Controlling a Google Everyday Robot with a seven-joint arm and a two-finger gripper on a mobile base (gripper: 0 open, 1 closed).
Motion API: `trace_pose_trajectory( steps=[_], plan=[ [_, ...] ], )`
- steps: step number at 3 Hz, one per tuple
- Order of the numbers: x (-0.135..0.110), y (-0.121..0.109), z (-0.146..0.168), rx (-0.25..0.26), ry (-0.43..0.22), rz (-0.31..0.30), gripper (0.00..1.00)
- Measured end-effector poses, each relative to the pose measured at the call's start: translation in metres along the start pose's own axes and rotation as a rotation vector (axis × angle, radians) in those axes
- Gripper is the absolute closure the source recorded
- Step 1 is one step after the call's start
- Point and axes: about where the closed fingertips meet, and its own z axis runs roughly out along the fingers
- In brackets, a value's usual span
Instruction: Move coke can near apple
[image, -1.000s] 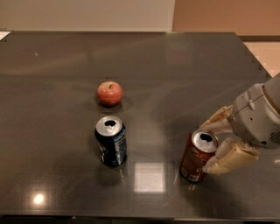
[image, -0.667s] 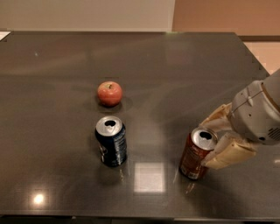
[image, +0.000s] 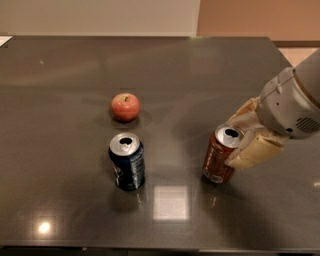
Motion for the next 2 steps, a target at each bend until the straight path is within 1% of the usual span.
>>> trace_pose_trajectory(
  steps=[1,2],
  plan=[
    [-0.015,-0.035,0.001,0.036,0.010,0.025,1.00],
    [-0.035,-0.071,0.014,0.052,0.003,0.050,1.00]
  ],
)
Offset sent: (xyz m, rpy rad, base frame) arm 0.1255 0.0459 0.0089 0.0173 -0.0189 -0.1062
